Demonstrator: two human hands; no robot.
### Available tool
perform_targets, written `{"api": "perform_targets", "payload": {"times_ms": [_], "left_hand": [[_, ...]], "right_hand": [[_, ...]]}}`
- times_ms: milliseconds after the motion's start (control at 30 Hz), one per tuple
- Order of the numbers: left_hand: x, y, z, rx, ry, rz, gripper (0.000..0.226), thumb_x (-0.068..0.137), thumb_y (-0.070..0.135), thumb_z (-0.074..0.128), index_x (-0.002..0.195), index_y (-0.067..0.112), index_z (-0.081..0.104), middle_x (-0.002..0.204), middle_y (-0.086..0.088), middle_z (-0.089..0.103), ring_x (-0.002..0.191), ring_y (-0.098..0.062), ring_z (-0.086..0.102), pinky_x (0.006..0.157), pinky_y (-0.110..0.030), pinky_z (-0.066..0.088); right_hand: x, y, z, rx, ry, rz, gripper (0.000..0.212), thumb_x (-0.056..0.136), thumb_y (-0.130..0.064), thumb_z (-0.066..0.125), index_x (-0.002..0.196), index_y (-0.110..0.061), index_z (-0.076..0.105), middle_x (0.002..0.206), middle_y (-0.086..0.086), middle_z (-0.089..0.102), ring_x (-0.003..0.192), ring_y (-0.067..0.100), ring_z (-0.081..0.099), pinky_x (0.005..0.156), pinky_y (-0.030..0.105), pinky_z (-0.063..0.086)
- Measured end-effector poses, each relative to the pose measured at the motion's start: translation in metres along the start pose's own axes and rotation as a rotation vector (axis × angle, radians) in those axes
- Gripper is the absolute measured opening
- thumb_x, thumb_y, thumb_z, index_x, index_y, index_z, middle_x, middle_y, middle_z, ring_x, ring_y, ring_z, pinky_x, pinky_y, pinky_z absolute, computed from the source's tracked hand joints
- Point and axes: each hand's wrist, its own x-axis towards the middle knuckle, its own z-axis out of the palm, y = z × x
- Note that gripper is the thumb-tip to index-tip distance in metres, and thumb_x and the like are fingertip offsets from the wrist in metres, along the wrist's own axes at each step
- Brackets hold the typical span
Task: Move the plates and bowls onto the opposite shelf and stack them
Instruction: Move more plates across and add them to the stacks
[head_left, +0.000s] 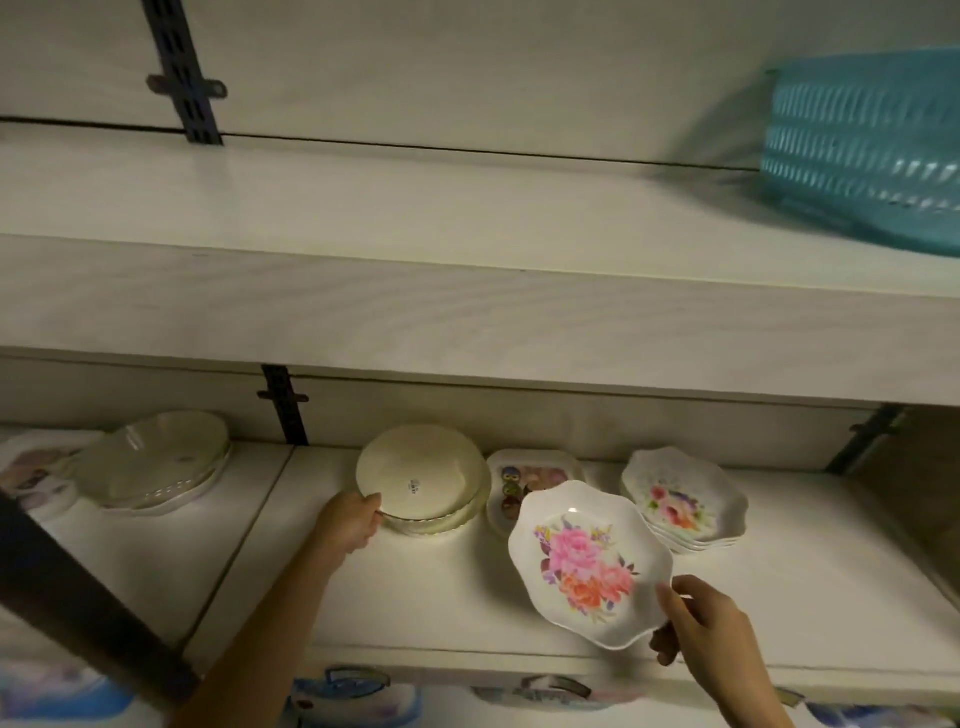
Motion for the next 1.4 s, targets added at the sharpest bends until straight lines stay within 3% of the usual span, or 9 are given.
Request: {"api": "perform_targets", "payload": {"times_ms": [233, 333, 433, 533, 667, 833, 1133, 1300, 1400], "left_hand": [[0.011, -0.001, 0.012, 0.107, 0.031, 0.014, 0.044, 0.092, 0.023, 0.050, 0.051, 0.009, 0.046, 0.026, 0.005, 0.040, 0.021, -0.008, 0.033, 0.032, -0.012, 0.025], [0.013, -0.003, 0.013, 0.369, 0.106, 0.077, 0.043, 0.088, 0.037, 0.055, 0.075, -0.003, 0.065, 0.067, -0.017, 0.068, 0.064, -0.029, 0.064, 0.060, -0.029, 0.045], [0.002, -0.004, 0.015, 0.729, 0.242, 0.224, 0.052, 0.088, 0.051, 0.047, 0.094, 0.004, 0.066, 0.095, -0.013, 0.070, 0.088, -0.026, 0.064, 0.065, -0.029, 0.043], [-0.012, 0.009, 0.019, 0.980, 0.314, 0.434, 0.048, 0.092, 0.050, 0.038, 0.088, 0.010, 0.064, 0.090, -0.008, 0.070, 0.083, -0.023, 0.065, 0.063, -0.027, 0.041], [-0.034, 0.024, 0.036, 1.071, 0.396, 0.738, 0.029, 0.075, 0.027, 0.073, 0.057, 0.008, 0.063, 0.044, -0.011, 0.062, 0.039, -0.028, 0.058, 0.049, -0.021, 0.026], [-0.047, 0.037, 0.070, 1.142, 0.407, 0.838, 0.030, 0.057, 0.019, 0.085, 0.048, 0.008, 0.058, 0.034, -0.008, 0.053, 0.028, -0.024, 0.050, 0.048, -0.021, 0.027], [-0.090, 0.054, 0.151, 1.064, 0.454, 0.781, 0.030, 0.074, 0.028, 0.055, 0.055, 0.007, 0.064, 0.041, -0.006, 0.058, 0.034, -0.021, 0.053, 0.045, -0.022, 0.036], [-0.116, 0.068, 0.176, 1.030, 0.493, 0.620, 0.035, 0.097, 0.034, 0.033, 0.108, 0.015, 0.060, 0.101, -0.003, 0.070, 0.092, -0.019, 0.065, 0.081, -0.031, 0.044], [-0.127, 0.071, 0.179, 1.045, 0.466, 0.553, 0.035, 0.097, 0.037, 0.031, 0.109, 0.018, 0.058, 0.101, 0.000, 0.069, 0.092, -0.016, 0.064, 0.085, -0.028, 0.044]], "right_hand": [[0.010, 0.002, -0.003, 0.004, -0.010, -0.013, 0.025, 0.094, -0.019, 0.048, 0.073, -0.009, 0.059, 0.046, 0.000, 0.068, 0.042, 0.005, 0.059, 0.058, 0.027, 0.044], [0.008, 0.004, -0.004, 0.037, -0.005, -0.027, 0.024, 0.093, -0.018, 0.049, 0.071, -0.012, 0.058, 0.046, 0.001, 0.068, 0.040, 0.005, 0.057, 0.057, 0.026, 0.044], [0.010, 0.008, -0.006, 0.044, 0.010, -0.017, 0.024, 0.093, -0.020, 0.049, 0.071, -0.017, 0.057, 0.047, 0.001, 0.068, 0.041, 0.004, 0.058, 0.056, 0.025, 0.043], [0.014, 0.015, -0.012, 0.037, 0.039, -0.001, 0.024, 0.093, -0.021, 0.048, 0.071, -0.018, 0.056, 0.045, -0.001, 0.067, 0.043, 0.005, 0.059, 0.056, 0.025, 0.043], [0.024, 0.029, -0.032, 0.035, 0.069, 0.012, 0.024, 0.093, -0.020, 0.046, 0.072, -0.017, 0.058, 0.045, -0.001, 0.066, 0.048, 0.010, 0.061, 0.056, 0.026, 0.044], [0.052, 0.053, -0.068, 0.023, 0.103, -0.007, 0.023, 0.094, -0.018, 0.046, 0.076, -0.015, 0.060, 0.046, 0.000, 0.067, 0.045, 0.006, 0.060, 0.055, 0.023, 0.042], [0.122, 0.087, -0.131, -0.028, 0.089, -0.128, 0.020, 0.096, -0.018, 0.044, 0.089, -0.008, 0.061, 0.055, 0.004, 0.068, 0.054, 0.015, 0.063, 0.052, 0.024, 0.041], [0.157, 0.092, -0.128, -0.039, 0.050, -0.167, 0.026, 0.096, -0.022, 0.044, 0.083, -0.006, 0.060, 0.050, 0.000, 0.065, 0.061, 0.019, 0.064, 0.053, 0.022, 0.039], [0.172, 0.092, -0.112, -0.049, 0.028, -0.137, 0.029, 0.095, -0.024, 0.042, 0.078, -0.006, 0.057, 0.055, 0.001, 0.066, 0.073, 0.027, 0.066, 0.052, 0.022, 0.037]]}}
